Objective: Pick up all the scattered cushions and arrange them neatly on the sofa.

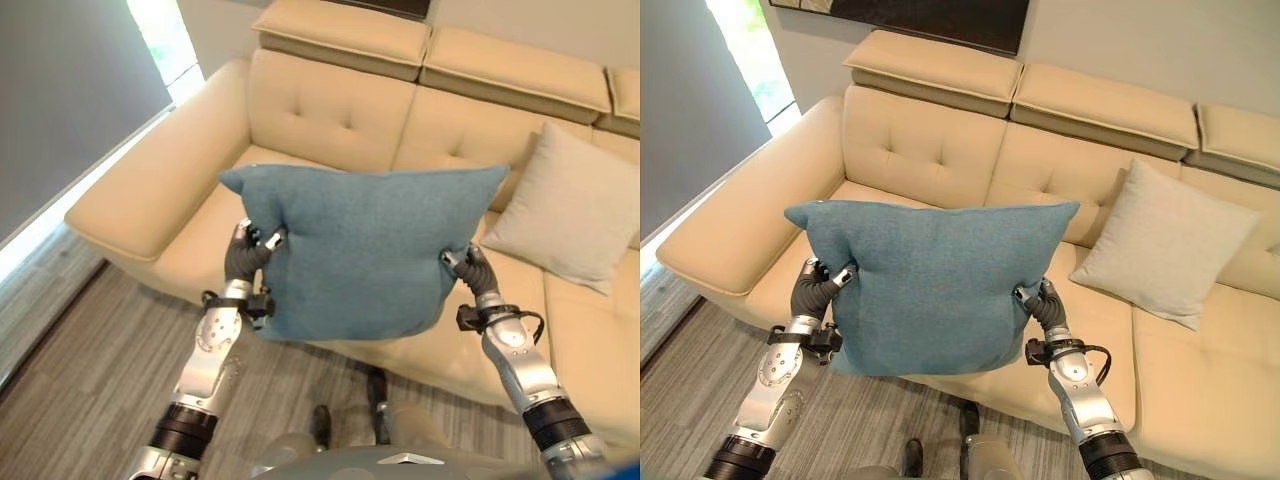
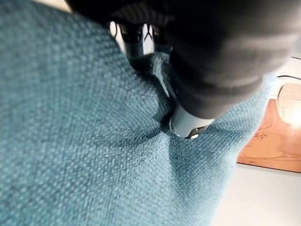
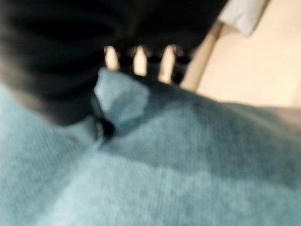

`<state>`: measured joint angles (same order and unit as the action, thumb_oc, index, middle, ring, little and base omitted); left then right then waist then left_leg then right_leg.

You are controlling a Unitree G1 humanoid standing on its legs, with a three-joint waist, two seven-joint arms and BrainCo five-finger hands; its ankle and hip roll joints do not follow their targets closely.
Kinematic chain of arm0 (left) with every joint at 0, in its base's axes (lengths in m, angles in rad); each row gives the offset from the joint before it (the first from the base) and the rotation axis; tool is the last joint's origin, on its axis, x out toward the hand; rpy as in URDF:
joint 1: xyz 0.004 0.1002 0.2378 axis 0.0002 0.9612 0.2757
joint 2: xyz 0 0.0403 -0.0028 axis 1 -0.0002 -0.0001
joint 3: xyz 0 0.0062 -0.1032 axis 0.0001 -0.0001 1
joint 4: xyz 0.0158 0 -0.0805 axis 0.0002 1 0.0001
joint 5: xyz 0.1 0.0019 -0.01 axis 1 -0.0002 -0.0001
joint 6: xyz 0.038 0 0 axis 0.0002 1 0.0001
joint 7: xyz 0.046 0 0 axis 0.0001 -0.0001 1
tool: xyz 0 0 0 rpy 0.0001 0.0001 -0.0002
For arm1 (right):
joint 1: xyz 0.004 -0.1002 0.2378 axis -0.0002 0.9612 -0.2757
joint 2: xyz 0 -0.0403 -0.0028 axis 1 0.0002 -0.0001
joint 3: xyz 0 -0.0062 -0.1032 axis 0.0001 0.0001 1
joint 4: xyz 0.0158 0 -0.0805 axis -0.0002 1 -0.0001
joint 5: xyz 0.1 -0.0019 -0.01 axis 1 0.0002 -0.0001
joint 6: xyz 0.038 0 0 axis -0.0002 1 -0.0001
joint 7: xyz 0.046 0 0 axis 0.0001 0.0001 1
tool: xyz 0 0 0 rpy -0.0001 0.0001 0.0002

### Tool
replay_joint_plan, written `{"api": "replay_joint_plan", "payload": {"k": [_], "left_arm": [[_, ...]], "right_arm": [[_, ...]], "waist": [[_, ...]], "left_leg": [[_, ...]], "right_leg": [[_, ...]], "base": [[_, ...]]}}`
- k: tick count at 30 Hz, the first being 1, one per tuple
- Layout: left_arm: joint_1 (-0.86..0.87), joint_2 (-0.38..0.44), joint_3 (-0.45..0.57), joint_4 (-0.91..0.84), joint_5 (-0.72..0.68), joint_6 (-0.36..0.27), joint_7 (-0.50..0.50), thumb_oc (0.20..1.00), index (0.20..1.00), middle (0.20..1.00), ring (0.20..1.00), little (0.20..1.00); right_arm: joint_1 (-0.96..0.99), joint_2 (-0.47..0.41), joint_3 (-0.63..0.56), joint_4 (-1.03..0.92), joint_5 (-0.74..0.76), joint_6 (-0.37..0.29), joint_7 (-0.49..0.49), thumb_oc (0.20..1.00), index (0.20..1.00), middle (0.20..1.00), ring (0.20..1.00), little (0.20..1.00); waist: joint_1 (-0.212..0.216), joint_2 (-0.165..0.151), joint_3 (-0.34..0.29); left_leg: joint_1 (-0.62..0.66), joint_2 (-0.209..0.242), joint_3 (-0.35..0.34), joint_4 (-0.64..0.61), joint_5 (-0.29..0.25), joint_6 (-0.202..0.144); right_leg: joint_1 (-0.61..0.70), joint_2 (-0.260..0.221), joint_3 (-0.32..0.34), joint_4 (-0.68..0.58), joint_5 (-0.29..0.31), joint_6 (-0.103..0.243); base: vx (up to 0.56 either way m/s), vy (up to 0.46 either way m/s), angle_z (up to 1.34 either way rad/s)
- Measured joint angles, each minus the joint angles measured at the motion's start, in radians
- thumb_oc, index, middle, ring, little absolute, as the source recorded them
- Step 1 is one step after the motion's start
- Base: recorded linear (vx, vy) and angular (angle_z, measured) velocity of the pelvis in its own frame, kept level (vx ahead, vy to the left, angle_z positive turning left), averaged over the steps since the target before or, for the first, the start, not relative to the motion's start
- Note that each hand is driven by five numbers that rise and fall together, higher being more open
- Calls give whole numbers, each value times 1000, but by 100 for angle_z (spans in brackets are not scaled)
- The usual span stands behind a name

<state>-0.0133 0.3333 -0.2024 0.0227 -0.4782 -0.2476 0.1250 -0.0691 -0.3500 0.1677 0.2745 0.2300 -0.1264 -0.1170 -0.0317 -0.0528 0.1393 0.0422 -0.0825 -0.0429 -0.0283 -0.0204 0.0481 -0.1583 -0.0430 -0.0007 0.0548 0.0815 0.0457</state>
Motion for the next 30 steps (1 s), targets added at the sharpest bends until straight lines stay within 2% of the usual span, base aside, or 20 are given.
{"api": "replay_joint_plan", "payload": {"k": [3,5,6,7,8,10,12,13,14,17,18,20,21,23,25,27,29,30], "left_arm": [[-2,-24,-4,-1,0,0,-12,200,200,200,200,200],[-1,-30,-8,-1,-1,2,-14,200,200,200,200,200],[-4,-33,-13,-1,-2,3,-16,200,200,200,200,200],[-3,-33,-14,-1,-2,4,-18,200,200,200,200,200],[-5,-32,-14,-1,-2,4,-21,200,200,200,200,200],[-10,-32,-12,-1,-1,4,-34,200,200,200,200,200],[-12,-32,-18,-1,-1,5,-34,200,200,200,200,200],[-12,-32,-22,-1,-1,5,-34,200,200,200,200,200],[-25,-32,-37,-1,-1,6,-34,200,200,200,200,200],[-34,-31,-43,0,-1,7,-31,200,200,200,200,200],[-34,-31,-43,0,-1,7,-31,200,200,200,200,200],[-31,-34,-43,0,-1,7,-30,200,200,200,200,200],[-31,-35,-42,-1,-1,7,-31,200,200,200,200,200],[-31,0,-38,-1,-2,8,-28,200,200,200,200,200],[-33,16,-16,-1,-1,7,-29,200,200,200,200,200],[-53,40,4,-1,-2,5,-15,200,200,200,200,200],[-48,46,27,-1,-2,5,-6,200,200,200,200,200],[-44,49,41,-1,-2,5,-3,200,200,200,200,200]], "right_arm": [[0,-34,0,-2,0,0,3,200,200,200,200,200],[-1,-51,-1,-3,1,0,4,200,200,200,200,200],[-2,-54,-4,-4,2,0,3,200,200,200,200,200],[-2,-56,-5,-6,3,0,2,200,200,200,200,200],[-1,-55,-8,-9,3,0,1,200,200,200,200,200],[6,-54,-20,-24,3,0,-1,200,200,200,200,200],[6,-55,-30,-26,3,0,-1,200,200,200,200,200],[7,-55,-32,-26,3,0,-1,200,200,200,200,200],[7,-54,-43,-21,4,0,-7,200,200,200,200,200],[3,-54,-46,-21,3,0,-14,200,200,200,200,200],[4,-54,-46,-21,3,0,-15,200,200,200,200,200],[2,-60,-42,-22,2,0,-14,200,200,200,200,200],[6,-57,-40,-24,2,0,-13,200,200,200,200,200],[7,-49,-14,-28,2,2,-8,200,200,200,200,200],[14,-45,1,-45,0,2,-4,200,200,200,200,200],[14,-8,6,-61,-1,3,-4,200,200,200,200,200],[-10,12,11,-57,-7,3,-3,200,200,200,200,200],[-23,22,19,-55,-8,3,-3,200,200,200,200,200]], "waist": [[-3,13,1],[-4,9,5],[-5,-17,20],[-3,-25,23],[-8,-29,25],[-10,-35,29],[-10,-34,29],[-11,-31,28],[-9,-34,31],[15,-37,40],[22,-33,43],[30,25,44],[28,31,45],[15,-1,42],[17,-13,36],[28,-22,30],[42,-25,31],[51,-25,32]], "left_leg": [[-2,26,-35,12,-5,-30],[-36,35,-30,88,-23,-60],[-92,23,12,211,-36,-78],[-120,26,40,270,-53,-83],[-132,46,81,296,-58,-77],[-150,113,120,233,-58,-76],[-155,146,108,157,-44,-84],[-161,155,102,134,-40,-86],[-187,163,66,95,-16,-120],[-234,169,4,37,31,-135],[-233,168,-15,29,36,-132],[-206,172,-60,29,34,-125],[-196,161,-49,38,92,-124],[-180,94,-20,86,78,-85],[-160,60,55,94,52,-37],[-145,41,167,111,30,11],[-135,46,235,102,27,15],[-124,48,266,88,26,16]], "right_leg": [[57,15,-70,-80,31,-40],[85,20,-103,-98,15,-58],[111,-1,-118,-108,8,-83],[123,-6,-123,-110,-6,-101],[131,-6,-135,-113,-13,-103],[139,-5,-152,-114,-27,-109],[134,-4,-151,-107,-33,-103],[135,-3,-150,-109,-35,-99],[137,-7,-142,-119,-37,-97],[149,-9,-104,-124,-46,-84],[155,-11,-91,-123,-50,-76],[176,-2,-36,-96,-78,-21],[175,-12,-12,-74,-90,2],[160,-80,51,-49,-121,8],[143,-121,101,-18,-120,24],[98,-141,96,65,-133,53],[38,-150,84,123,-132,60],[7,-161,52,139,-129,64]], "base": [[165,-119,59],[111,-56,52],[52,-12,49],[140,-3,38],[141,22,32],[134,25,23],[160,48,3],[188,75,3],[192,99,7],[168,138,-25],[172,191,-62],[249,257,-87],[268,280,-84],[167,215,-80],[84,169,-90],[71,226,-120],[8,49,-112],[29,-11,-99]]}}
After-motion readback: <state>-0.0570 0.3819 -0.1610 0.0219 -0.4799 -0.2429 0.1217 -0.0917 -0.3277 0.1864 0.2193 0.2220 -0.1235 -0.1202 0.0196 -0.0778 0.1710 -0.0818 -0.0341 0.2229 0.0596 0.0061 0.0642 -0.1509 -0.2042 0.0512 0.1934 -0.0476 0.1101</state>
